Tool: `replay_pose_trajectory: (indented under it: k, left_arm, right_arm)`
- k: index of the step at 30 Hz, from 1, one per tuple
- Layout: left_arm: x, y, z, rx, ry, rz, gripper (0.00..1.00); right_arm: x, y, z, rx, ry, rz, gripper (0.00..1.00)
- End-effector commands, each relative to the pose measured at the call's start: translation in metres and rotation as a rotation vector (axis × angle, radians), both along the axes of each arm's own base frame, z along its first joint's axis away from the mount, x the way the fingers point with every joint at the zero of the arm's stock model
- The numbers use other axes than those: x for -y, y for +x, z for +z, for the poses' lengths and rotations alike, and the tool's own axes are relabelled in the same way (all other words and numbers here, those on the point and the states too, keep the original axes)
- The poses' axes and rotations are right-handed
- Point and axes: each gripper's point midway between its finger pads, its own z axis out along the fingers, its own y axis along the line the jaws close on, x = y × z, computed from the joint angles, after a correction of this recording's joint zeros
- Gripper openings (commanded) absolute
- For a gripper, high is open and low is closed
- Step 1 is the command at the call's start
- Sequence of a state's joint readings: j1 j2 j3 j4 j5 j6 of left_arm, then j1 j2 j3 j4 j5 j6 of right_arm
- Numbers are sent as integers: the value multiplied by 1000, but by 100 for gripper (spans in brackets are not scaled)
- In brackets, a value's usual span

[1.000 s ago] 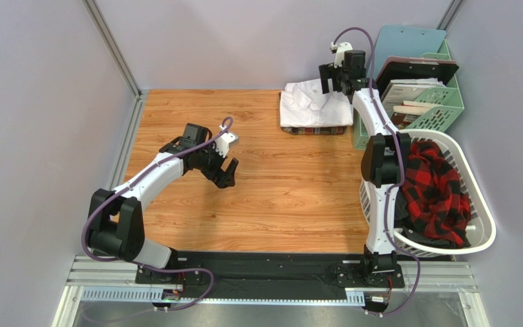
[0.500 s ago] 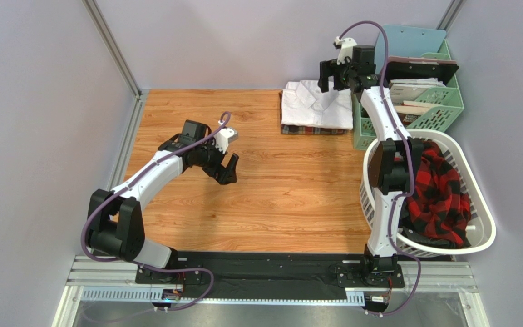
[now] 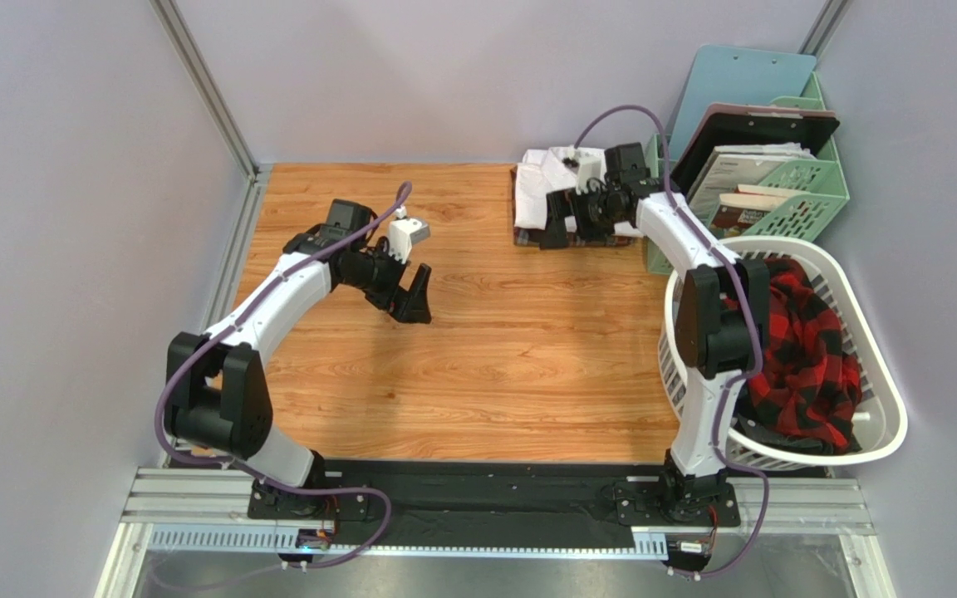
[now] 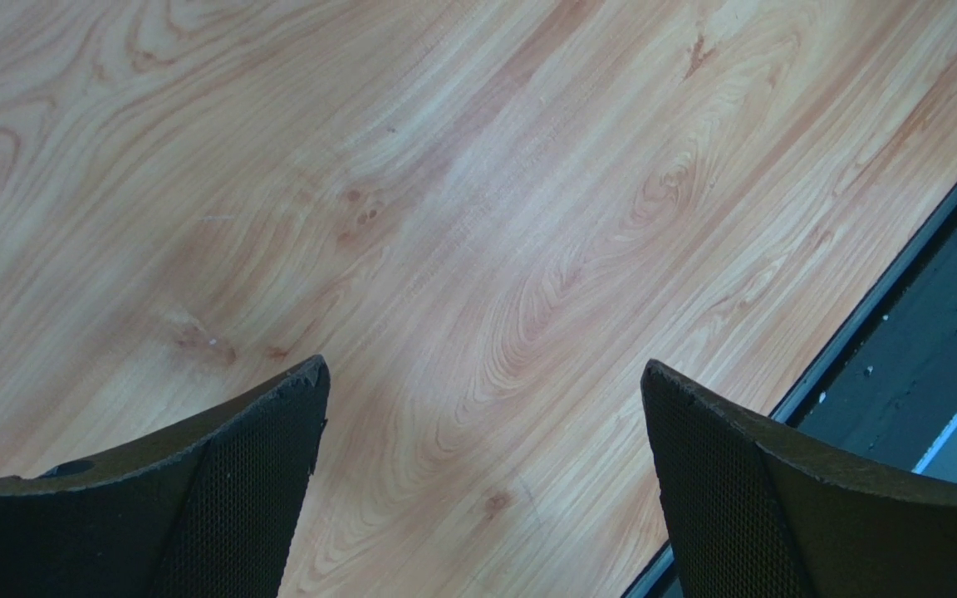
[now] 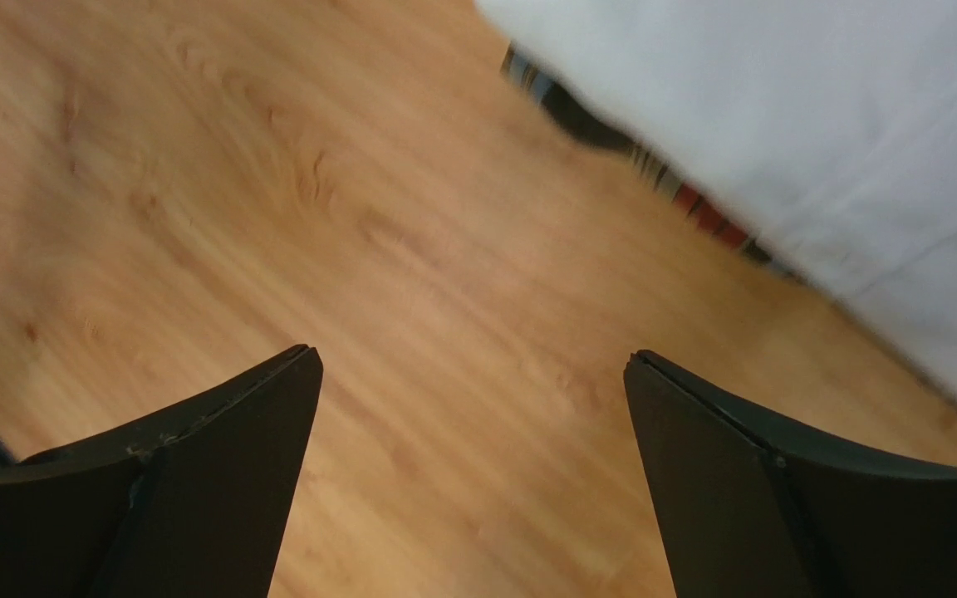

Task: Fold and stack the long sleeve shirts
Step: Neatly place the folded shirt to the corner

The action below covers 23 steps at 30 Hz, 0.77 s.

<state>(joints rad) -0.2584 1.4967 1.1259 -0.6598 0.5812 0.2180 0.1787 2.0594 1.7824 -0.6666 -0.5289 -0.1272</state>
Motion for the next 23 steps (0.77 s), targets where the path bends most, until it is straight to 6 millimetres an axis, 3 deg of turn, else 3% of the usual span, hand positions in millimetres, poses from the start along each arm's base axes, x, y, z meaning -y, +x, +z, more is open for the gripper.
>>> replay_pose_trajectory:
  k: [1, 2, 3, 4, 5, 6, 7, 9, 13, 14, 23]
  left_arm:
    - [-10, -3, -1, -114, 87, -41, 99]
    - [-13, -3, -4, -132, 106, -38, 99]
    - [-16, -4, -3, -140, 115, -23, 99]
    - [-18, -3, -4, -135, 127, -7, 99]
    - [-18, -3, 1, -120, 122, 3, 99]
    - [-19, -4, 1, -129, 122, 27, 99]
    - [-21, -4, 2, -124, 130, 43, 99]
    - [-24, -5, 7, -122, 139, 79, 99]
    - [-31, -15, 18, -88, 144, 113, 99]
    - [-32, -19, 26, -58, 139, 117, 99]
    - [-54, -31, 34, 6, 215, 166, 99]
  right_arm:
    - [-1, -58, 48, 46, 45, 37, 100]
    - [-2, -69, 45, 42, 37, 41, 100]
    - [2, -89, 27, -3, 22, 41, 100]
    - [3, -100, 40, 34, 23, 40, 100]
    - [1, -111, 39, 35, 16, 46, 100]
    - [4, -129, 24, 0, -2, 46, 100]
    - [7, -137, 37, 50, -18, 34, 100]
    - [5, -157, 37, 64, -31, 44, 100]
    - [19, -192, 38, 101, -61, 23, 100]
    - [23, -194, 37, 108, -69, 13, 100]
    - [34, -204, 52, 139, -30, -27, 100]
